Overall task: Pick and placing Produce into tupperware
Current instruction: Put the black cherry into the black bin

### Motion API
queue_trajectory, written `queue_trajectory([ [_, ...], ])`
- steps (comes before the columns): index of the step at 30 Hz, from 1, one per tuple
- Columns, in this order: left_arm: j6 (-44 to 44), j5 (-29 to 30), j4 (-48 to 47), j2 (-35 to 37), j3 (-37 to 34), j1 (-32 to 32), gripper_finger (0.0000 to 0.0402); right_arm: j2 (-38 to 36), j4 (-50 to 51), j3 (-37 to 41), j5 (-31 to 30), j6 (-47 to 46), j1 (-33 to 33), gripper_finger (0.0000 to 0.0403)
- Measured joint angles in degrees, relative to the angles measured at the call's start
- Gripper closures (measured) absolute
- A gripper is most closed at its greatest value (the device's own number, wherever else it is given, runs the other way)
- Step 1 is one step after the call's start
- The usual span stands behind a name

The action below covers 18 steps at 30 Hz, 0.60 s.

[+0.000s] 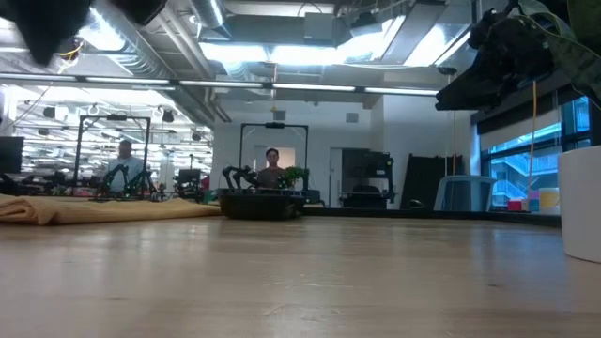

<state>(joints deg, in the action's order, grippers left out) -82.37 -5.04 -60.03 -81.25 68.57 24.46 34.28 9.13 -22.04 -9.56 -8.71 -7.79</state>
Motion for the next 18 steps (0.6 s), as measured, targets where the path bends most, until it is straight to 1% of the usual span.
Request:
queue_trajectory([
  [5,-8.7,-3.0,0.0,-6.2,0.0,3.3,0.0152,0.6,-0.3,0.0,0.0,0.0,0.0,0.0224],
  [8,-12.9,-3.1,0.0,-9.3,0.0,4.8,0.0152,1.2,-0.5,0.0,0.0,-0.1,0.0,0.0224],
  [12,-16.4,-3.5,1.4,-12.5,0.0,6.2,0.0152,2.3,-0.9,0.0,0.0,-0.1,0.0,0.0224],
  [18,-19.3,-3.6,4.7,-15.3,0.0,7.3,0.0152,4.0,-0.9,0.0,0.0,-0.1,0.0,0.0224],
])
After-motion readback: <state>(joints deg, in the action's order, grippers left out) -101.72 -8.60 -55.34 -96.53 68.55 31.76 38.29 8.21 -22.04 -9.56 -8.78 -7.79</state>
